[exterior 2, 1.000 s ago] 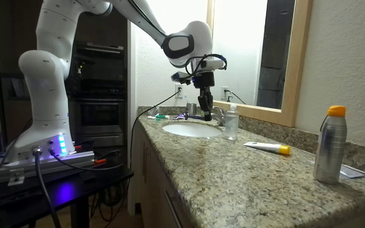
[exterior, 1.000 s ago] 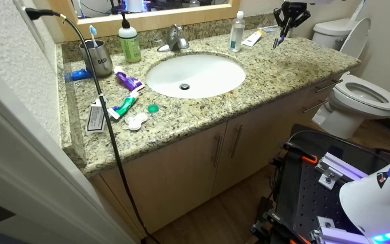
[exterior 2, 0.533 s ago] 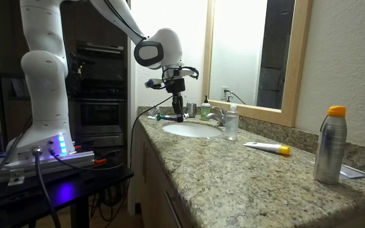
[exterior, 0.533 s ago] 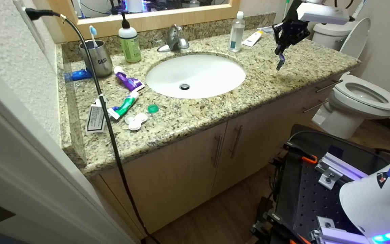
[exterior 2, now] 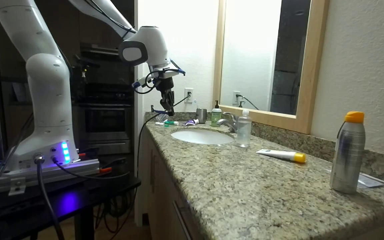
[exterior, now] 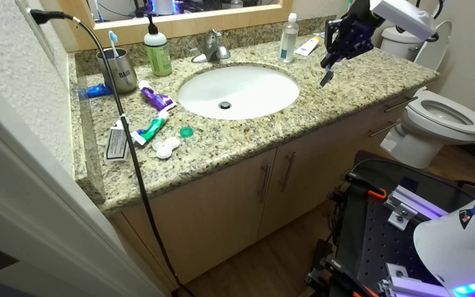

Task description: Pick the shaving stick and put it in the sink

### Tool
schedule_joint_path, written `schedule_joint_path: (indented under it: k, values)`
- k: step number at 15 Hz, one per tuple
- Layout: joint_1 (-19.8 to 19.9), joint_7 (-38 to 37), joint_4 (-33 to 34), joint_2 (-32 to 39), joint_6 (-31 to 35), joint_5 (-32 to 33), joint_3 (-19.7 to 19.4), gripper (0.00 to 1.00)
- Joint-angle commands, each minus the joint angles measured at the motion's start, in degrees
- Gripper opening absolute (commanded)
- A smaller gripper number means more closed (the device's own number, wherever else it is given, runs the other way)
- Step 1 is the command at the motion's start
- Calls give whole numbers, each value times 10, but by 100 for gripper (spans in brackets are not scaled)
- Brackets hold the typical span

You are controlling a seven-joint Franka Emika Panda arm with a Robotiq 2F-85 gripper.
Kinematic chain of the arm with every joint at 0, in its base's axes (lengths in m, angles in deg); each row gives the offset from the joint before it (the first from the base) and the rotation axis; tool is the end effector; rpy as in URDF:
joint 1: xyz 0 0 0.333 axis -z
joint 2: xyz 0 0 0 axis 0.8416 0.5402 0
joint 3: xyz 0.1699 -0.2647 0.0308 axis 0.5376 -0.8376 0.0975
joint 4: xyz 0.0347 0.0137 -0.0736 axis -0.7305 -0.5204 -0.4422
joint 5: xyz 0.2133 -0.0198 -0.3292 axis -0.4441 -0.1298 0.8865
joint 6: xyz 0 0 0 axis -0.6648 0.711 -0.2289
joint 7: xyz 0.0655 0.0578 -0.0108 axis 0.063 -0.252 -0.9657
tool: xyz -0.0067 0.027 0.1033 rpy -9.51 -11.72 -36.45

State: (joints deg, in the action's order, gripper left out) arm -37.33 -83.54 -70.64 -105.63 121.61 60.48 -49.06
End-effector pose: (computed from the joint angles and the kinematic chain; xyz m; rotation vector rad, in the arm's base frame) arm 0.2930 -0.2711 0.3426 -2.4985 1.4562 -0.4744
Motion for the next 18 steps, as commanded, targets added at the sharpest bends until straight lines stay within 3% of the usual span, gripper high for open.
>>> schedule_joint_path:
  k: [1,2,3,8,11,12,13,14,16,18]
  values:
    - [3,0,2,5,-1,0,1,9]
    - [3,0,2,9,-1,0,1,2]
    - [-1,-16,12,29,15,-3,9,2]
    - [-121,-100,54,95,121,-164,40,2]
    - [-166,-159,122,198,215,-221,56,2]
    - [-161,-199,139,227,236,-206,62,2]
    - [-132,-229,161,260,246,-194,84,2]
    - [-127,-252,182,296,260,-191,81,2]
    - [-148,-324,214,370,276,-138,33,2]
    - [-194,-387,246,445,274,-96,-38,2]
